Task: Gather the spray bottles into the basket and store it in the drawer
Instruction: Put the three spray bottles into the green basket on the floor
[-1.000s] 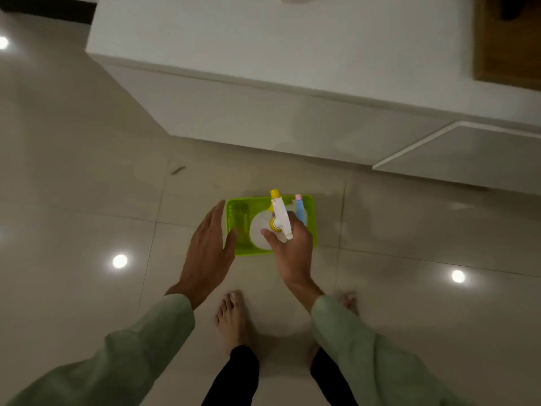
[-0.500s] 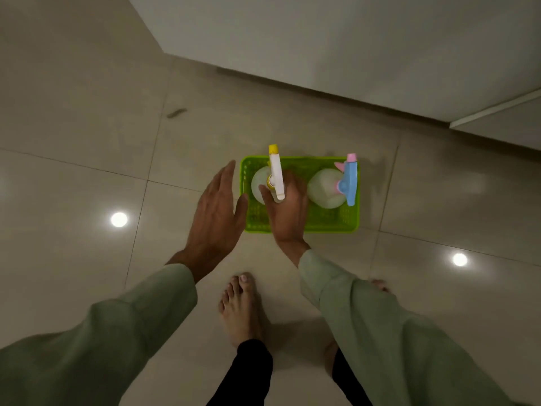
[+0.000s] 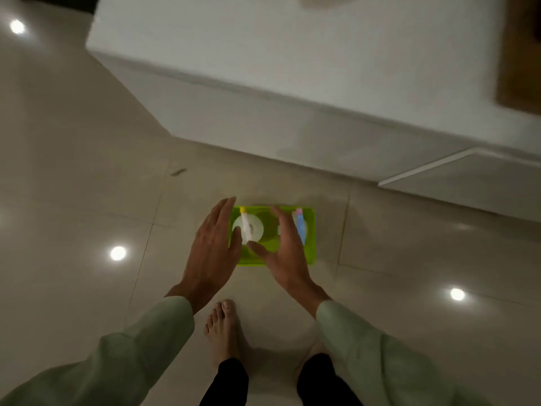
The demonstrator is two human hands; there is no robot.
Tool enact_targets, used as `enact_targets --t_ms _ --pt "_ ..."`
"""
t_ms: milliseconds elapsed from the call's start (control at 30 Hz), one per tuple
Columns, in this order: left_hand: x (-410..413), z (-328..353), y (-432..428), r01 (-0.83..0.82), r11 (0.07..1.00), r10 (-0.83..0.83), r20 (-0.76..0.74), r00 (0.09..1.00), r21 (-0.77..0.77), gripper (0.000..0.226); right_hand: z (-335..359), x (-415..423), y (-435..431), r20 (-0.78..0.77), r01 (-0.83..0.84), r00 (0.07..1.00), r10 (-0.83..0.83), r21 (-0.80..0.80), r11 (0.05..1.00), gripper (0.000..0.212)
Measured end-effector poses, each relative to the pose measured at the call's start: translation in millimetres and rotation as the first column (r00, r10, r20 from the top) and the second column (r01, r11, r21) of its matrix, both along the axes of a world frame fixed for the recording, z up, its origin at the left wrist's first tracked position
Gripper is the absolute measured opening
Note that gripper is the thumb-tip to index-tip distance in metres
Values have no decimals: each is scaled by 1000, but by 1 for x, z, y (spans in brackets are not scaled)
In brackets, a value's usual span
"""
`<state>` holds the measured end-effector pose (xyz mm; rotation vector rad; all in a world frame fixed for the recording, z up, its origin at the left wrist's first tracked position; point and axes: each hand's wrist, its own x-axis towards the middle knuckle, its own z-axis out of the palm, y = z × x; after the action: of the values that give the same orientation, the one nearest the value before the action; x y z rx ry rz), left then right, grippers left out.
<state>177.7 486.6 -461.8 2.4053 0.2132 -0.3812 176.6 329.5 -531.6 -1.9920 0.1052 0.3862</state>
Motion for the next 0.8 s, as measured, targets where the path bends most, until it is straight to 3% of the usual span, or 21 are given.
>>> enact_targets --t_ms 233,433,667,800 --pt "56 140 -46 7 1000 -5 139 990 -15 55 170 60 -54 195 49 980 -45 -15 999 59" --pt "132 231 -43 4 1000 -7 263 965 14 56 269 149 -70 269 95 957 -104 46 994 53" --pt "244 236 -1 -54 998 42 311 950 32 53 291 293 -20 136 94 987 -81 -88 992 67" --pt "299 209 23 -3 1000 -4 285 958 21 53 273 373 11 -18 161 986 -166 -160 974 85"
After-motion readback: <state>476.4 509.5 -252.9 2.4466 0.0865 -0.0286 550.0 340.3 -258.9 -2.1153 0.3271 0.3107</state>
